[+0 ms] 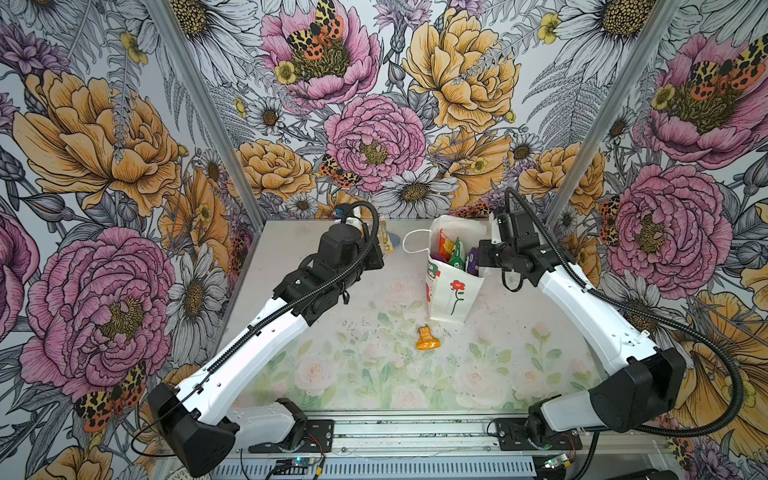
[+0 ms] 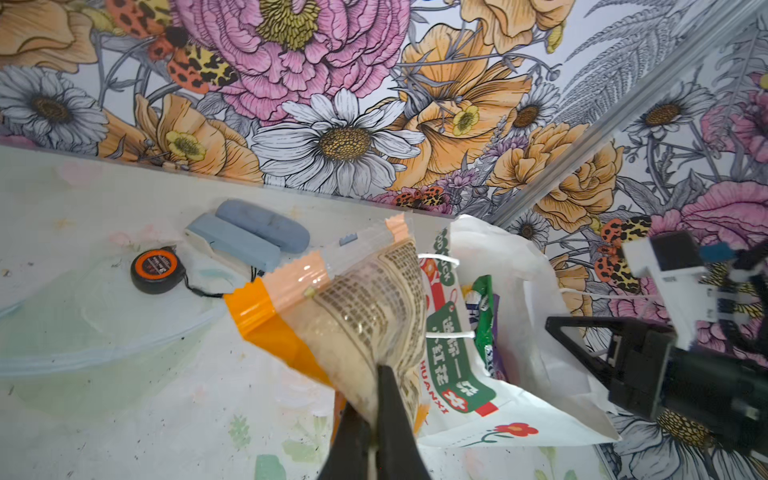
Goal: Place the snacks into the paper bag
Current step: 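Lift the clear-and-orange packet and carry it over the paper bag, then lower the packet into the bag and open the left gripper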
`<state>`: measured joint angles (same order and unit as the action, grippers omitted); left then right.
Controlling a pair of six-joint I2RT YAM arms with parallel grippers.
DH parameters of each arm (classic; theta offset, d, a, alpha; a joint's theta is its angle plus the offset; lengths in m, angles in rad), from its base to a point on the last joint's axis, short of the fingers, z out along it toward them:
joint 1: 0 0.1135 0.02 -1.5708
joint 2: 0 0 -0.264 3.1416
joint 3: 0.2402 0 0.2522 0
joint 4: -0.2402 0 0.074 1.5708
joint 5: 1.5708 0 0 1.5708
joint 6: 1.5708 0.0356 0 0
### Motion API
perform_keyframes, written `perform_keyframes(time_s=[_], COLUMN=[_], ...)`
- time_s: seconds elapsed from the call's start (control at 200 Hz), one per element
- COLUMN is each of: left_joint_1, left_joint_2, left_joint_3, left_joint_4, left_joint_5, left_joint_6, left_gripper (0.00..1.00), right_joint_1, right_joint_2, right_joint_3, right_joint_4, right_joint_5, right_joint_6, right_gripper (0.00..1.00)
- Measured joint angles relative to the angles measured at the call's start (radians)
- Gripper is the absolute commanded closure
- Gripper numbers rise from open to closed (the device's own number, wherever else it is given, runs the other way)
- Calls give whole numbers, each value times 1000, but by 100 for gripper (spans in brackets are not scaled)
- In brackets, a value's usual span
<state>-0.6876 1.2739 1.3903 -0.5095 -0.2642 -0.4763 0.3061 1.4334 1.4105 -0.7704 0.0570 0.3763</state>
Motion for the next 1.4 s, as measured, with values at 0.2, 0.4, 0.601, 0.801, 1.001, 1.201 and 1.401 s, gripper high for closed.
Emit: perform_keyframes(time_s=[0.2,0.4,0.601,0.801,1.001,1.201,1.401], left_joint_1=[-78,-142,-159,-159,-173,-191,-195], left_joint_2=[154,298,422,558,707,834,897], left_joint_3=[203,336,436,617,785,957,1064], left_joint_4=[-30,-63,-120,-210,-330,-461,-539], left_joint_5=[-5,-4,6,10,-10,-63,-97], left_joint_6=[64,84,92,93,92,92,91], left_gripper=[100,100,100,100,100,100,99], right_joint_1=[0,0,0,0,0,0,0], right_joint_2=[-6,-8,-8,-8,-9,-18,-29], right_joint_3=[-1,-2,-2,-2,-9,-21,-34], right_joint_4=[-14,-18,-18,-18,-10,1,9], right_joint_5=[-1,-2,-2,-5,-5,-5,-5], right_joint_6=[0,7,7,7,7,7,7], right_gripper=[100,100,100,100,100,100,100])
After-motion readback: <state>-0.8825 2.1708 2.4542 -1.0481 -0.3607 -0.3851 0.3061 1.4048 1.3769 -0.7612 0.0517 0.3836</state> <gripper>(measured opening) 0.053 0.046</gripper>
